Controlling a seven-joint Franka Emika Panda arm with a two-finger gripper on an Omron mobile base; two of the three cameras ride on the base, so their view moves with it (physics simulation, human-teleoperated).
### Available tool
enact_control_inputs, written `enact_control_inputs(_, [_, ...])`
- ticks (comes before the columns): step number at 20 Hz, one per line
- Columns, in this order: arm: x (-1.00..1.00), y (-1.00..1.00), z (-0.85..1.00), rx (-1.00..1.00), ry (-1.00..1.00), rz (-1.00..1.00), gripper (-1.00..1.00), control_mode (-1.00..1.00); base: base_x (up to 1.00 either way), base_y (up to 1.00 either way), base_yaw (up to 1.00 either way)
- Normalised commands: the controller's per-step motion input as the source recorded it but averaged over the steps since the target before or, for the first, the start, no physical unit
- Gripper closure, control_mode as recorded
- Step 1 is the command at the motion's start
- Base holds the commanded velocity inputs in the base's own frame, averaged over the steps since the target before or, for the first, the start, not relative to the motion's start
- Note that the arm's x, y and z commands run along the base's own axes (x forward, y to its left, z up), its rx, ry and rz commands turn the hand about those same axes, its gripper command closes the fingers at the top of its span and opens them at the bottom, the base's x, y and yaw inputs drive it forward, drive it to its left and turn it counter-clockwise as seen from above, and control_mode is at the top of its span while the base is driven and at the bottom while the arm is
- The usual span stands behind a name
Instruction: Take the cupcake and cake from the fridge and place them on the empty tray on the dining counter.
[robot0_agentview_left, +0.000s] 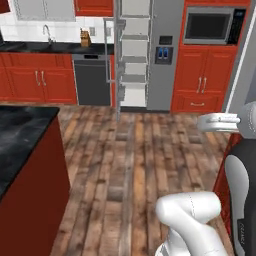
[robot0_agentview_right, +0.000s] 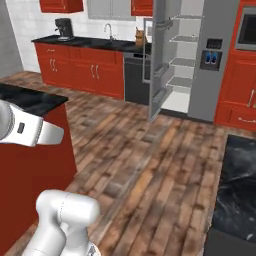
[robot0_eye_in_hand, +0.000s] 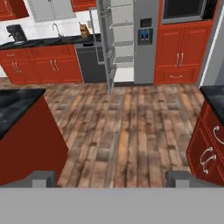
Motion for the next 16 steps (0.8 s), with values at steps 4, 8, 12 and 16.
enact_control_inputs(4, [0.00, 0.00, 0.00, 0.00, 0.00, 0.00, -1.00, 1.00, 1.00, -0.89, 0.24])
enact_control_inputs(8, [0.00, 0.00, 0.00, 0.00, 0.00, 0.00, -1.00, 1.00, 1.00, -0.61, 0.15])
enact_control_inputs(12, [0.00, 0.00, 0.00, 0.00, 0.00, 0.00, -1.00, 1.00, 1.00, -0.08, -0.03])
enact_control_inputs(16, [0.00, 0.00, 0.00, 0.00, 0.00, 0.00, -1.00, 1.00, 1.00, 0.00, -0.30])
